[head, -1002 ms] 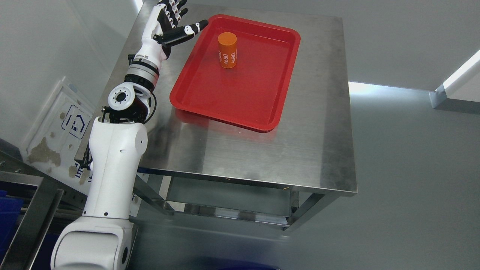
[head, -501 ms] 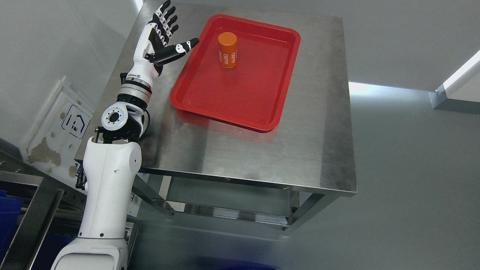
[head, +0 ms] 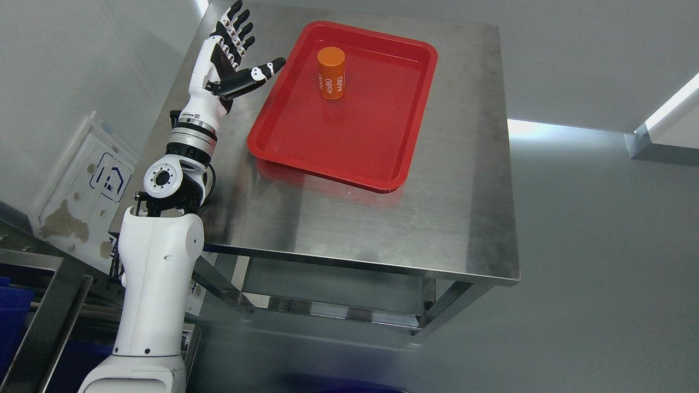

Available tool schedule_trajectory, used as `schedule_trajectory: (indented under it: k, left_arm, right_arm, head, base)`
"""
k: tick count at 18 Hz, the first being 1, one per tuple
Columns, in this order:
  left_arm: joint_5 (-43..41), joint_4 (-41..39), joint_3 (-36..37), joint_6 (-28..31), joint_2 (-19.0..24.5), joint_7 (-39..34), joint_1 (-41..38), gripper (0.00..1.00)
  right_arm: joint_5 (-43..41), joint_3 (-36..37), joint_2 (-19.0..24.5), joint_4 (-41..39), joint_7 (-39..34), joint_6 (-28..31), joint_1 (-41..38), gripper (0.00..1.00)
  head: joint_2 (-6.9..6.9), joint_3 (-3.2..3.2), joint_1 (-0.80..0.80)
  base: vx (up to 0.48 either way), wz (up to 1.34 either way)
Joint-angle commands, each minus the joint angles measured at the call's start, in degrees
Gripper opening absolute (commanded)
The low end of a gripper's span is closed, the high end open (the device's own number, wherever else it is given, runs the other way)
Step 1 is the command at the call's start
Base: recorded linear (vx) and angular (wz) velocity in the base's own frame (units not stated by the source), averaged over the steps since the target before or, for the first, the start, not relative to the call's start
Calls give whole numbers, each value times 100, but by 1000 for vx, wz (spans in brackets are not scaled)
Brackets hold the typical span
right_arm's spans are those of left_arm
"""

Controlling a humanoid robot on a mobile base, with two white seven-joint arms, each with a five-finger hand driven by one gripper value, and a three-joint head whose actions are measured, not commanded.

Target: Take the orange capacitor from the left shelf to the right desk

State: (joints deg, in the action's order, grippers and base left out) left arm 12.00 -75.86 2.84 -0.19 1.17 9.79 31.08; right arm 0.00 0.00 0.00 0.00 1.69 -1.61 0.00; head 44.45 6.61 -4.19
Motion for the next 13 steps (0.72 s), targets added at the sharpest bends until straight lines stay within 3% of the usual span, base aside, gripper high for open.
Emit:
schedule_trajectory:
  k: [1,13]
  left_arm:
    - [-31,-166,-38,1,41,-4,-93,100]
    - [-40,-166,-460,10,77,-4,-278,100]
  right_arm:
    - [26,70,-100,-100,-2,21,-114,100]
    - [26,70,-100,-100,-2,21,-114,100]
  head:
    - [0,0,0]
    - [0,0,0]
  base:
    - [0,0]
    - [-2,-8]
